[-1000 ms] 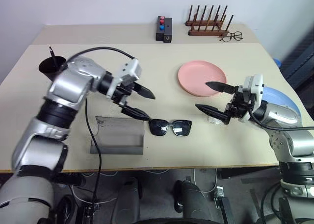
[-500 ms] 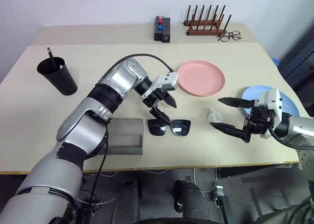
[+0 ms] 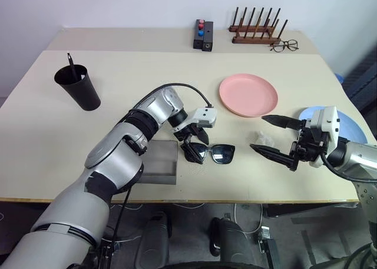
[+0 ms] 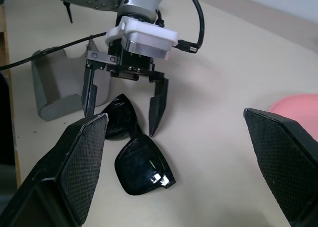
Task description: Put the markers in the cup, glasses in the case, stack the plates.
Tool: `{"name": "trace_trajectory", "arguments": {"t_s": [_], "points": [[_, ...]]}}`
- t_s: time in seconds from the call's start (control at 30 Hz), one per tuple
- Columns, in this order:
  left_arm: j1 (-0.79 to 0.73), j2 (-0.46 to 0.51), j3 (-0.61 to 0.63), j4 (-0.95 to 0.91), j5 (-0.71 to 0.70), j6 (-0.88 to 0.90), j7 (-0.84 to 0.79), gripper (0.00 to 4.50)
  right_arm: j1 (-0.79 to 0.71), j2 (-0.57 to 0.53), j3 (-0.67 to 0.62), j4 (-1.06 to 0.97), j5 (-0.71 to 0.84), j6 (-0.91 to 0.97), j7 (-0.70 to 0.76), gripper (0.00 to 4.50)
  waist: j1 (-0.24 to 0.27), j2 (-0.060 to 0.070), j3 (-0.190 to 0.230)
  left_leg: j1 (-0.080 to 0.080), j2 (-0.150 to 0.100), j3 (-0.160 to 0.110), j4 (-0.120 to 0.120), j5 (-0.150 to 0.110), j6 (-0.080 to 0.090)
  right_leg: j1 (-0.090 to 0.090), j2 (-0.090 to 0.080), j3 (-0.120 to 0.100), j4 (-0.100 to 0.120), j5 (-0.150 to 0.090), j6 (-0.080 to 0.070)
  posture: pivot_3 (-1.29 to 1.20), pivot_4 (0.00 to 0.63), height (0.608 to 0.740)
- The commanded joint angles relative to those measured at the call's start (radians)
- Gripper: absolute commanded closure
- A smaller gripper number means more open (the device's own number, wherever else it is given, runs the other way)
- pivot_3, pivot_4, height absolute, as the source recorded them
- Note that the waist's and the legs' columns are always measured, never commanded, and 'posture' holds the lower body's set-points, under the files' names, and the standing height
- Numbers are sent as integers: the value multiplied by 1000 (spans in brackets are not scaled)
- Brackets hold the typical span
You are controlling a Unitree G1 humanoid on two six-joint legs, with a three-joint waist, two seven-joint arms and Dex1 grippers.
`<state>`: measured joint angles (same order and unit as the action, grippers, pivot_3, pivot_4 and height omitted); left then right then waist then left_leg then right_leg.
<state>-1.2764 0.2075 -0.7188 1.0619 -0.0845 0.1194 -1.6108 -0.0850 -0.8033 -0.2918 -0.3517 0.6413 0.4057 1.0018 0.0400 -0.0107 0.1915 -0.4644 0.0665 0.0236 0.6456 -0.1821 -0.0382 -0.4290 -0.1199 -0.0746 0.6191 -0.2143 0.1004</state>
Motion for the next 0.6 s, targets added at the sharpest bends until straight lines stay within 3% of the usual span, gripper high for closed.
{"name": "trace_trajectory", "arguments": {"t_s": [0.03,0.2,0.43,0.6], "points": [[-8,-19,56,24,34,-31,-4,1800,-2,5,-27,-32,11,-16,-11,0,0,0,0,0,0,0,0,0,0,0,0,0,0,0,0,0,150,740],[-10,-39,105,43,56,-35,-4,4368,-2,6,-27,-28,7,-24,-19,0,1,0,0,0,0,0,0,0,0,0,0,0,0,0,0,0,150,740],[-5,-42,129,42,78,-33,-4,4448,-4,7,-21,-20,-1,-36,-27,0,0,1,0,2,0,0,1,0,0,3,0,0,-1,-1,1,0,150,740],[-39,-32,139,22,15,40,-4,4448,-5,11,-16,-12,-7,-46,-26,0,1,0,0,2,0,0,1,0,0,3,0,0,-1,0,1,0,150,740]]}}
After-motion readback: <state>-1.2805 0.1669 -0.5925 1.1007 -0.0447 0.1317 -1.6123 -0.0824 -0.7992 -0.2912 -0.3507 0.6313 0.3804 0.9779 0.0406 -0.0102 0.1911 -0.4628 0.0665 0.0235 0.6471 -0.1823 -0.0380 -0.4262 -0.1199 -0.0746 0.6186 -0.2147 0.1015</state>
